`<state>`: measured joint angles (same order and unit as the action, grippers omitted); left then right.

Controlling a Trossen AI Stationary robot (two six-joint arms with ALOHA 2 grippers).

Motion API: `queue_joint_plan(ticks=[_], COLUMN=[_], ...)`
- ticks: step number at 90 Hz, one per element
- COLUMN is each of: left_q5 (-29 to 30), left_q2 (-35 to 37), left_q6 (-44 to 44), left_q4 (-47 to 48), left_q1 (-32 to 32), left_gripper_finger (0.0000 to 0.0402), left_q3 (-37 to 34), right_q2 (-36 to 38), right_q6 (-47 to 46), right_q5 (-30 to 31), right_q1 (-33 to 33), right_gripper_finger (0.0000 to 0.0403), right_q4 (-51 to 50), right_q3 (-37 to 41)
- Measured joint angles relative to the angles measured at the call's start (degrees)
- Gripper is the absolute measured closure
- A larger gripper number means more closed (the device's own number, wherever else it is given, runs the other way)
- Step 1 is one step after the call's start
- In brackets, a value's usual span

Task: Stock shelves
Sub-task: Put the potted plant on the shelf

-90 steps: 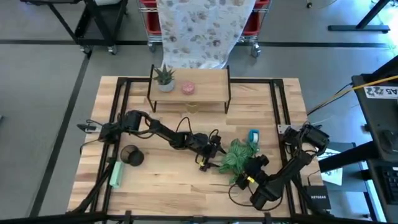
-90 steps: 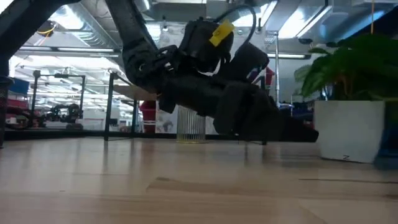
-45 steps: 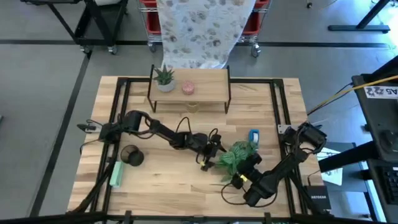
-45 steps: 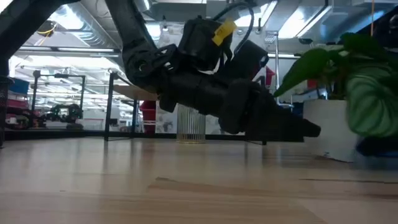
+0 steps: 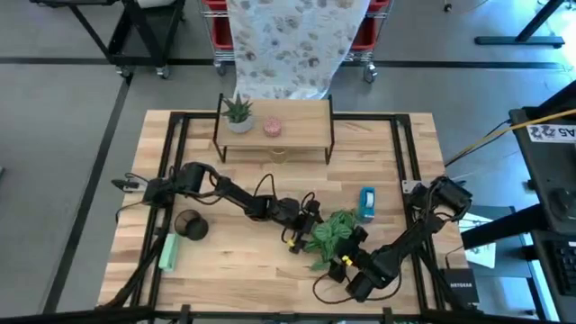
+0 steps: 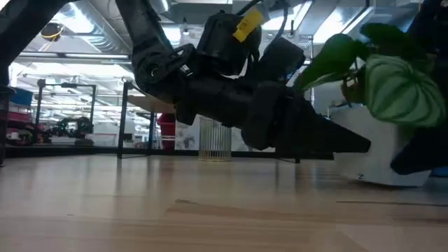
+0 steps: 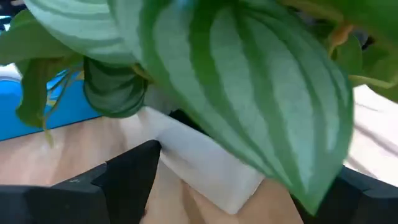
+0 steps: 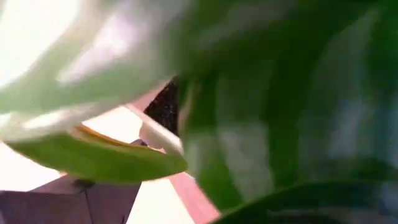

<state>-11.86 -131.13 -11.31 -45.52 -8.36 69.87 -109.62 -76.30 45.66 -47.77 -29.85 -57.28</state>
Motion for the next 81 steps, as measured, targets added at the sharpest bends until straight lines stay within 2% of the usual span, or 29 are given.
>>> queue_joint_plan(ticks=[18,47,66,81], left_q5=[-6.17,-12.37,-15.06,-19.6], left_q2=[0.0,0.24,0.26,0.26], left_q6=[0.09,-1.62,-1.66,1.77], left_q4=[-0.02,2.37,2.82,2.64], left_q1=[0.22,0.33,0.35,1.36], left_gripper_finger=[0.0093,0.0093,0.0093,0.0093], left_q3=[0.0,0.02,0.0,0.01], right_q2=[0.02,0.13,0.2,0.09], right_q6=[3.68,23.88,36.65,39.54], right_q5=[-0.93,-4.23,-3.16,0.16], right_q1=[0.22,3.19,3.54,3.59], right_gripper_finger=[0.0052,0.0052,0.0052,0.0052], right_q4=[0.8,5.25,5.66,5.04], right_q3=[-0.02,-0.07,-0.23,-0.16])
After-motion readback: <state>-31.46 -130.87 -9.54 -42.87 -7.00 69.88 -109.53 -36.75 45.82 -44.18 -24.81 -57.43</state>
